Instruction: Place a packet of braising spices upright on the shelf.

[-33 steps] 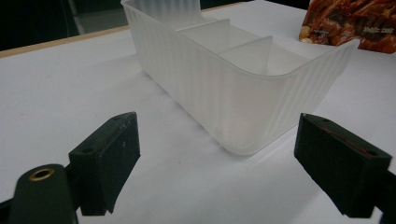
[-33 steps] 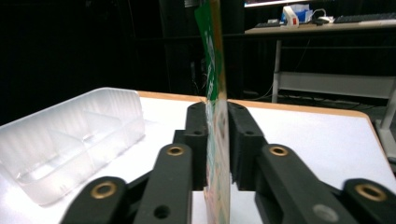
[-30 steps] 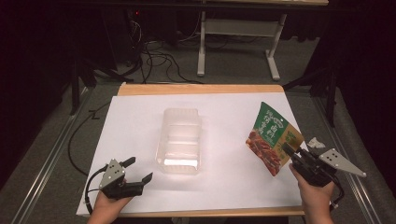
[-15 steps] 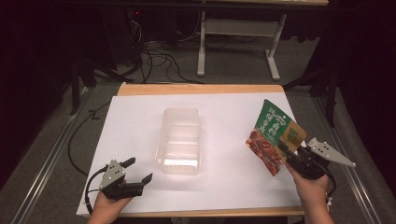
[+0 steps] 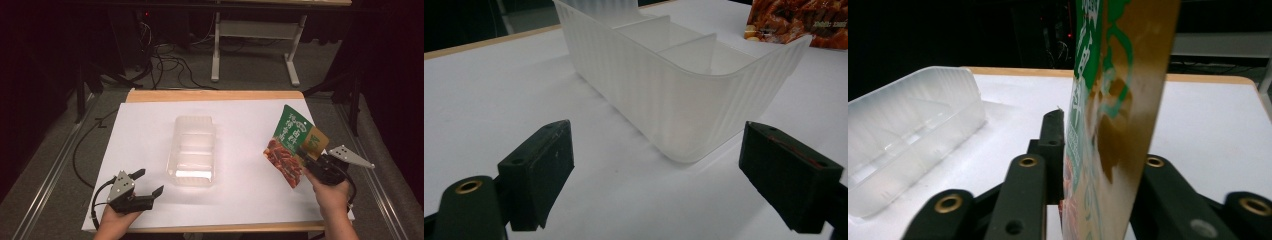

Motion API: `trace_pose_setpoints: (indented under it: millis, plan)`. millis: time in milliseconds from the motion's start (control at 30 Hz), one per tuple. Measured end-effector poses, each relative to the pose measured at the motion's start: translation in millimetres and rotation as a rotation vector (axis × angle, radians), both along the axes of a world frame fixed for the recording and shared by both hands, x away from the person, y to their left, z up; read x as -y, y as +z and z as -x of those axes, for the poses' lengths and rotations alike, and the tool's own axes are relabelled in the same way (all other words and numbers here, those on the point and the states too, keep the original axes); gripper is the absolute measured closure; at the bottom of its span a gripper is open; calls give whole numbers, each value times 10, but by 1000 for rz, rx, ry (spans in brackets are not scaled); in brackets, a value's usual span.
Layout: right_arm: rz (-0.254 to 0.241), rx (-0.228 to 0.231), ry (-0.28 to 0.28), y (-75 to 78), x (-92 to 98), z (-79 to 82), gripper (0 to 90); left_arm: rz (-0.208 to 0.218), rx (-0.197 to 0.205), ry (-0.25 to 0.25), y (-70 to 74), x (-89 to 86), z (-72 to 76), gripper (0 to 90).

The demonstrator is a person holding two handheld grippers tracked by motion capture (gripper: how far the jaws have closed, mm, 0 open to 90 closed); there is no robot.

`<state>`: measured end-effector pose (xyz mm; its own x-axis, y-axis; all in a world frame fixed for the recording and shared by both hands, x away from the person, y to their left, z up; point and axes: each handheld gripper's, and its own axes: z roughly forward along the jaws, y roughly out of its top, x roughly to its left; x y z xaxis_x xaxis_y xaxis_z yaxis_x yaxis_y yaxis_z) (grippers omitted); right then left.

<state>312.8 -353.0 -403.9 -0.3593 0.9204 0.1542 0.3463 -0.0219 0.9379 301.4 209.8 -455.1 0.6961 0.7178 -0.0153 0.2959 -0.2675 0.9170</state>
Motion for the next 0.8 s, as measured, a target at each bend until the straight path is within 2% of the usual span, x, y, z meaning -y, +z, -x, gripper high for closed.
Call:
trace_pose_setpoints:
  millis: [100,233,433,667,800]
  plan:
    - [-3,-9,2,-7,15,3,859,1,1,1,1,-1,1,150]
    - [-13,-12,12,-11,42,23,893,1,1,0,5,-5,2,151]
    - [4,7,26,-11,29,50,900,1,3,2,9,-13,5,151]
    - [7,25,55,11,7,79,900,0,2,0,7,-14,3,151]
    - [1,28,52,21,11,95,900,1,3,1,7,-15,4,151]
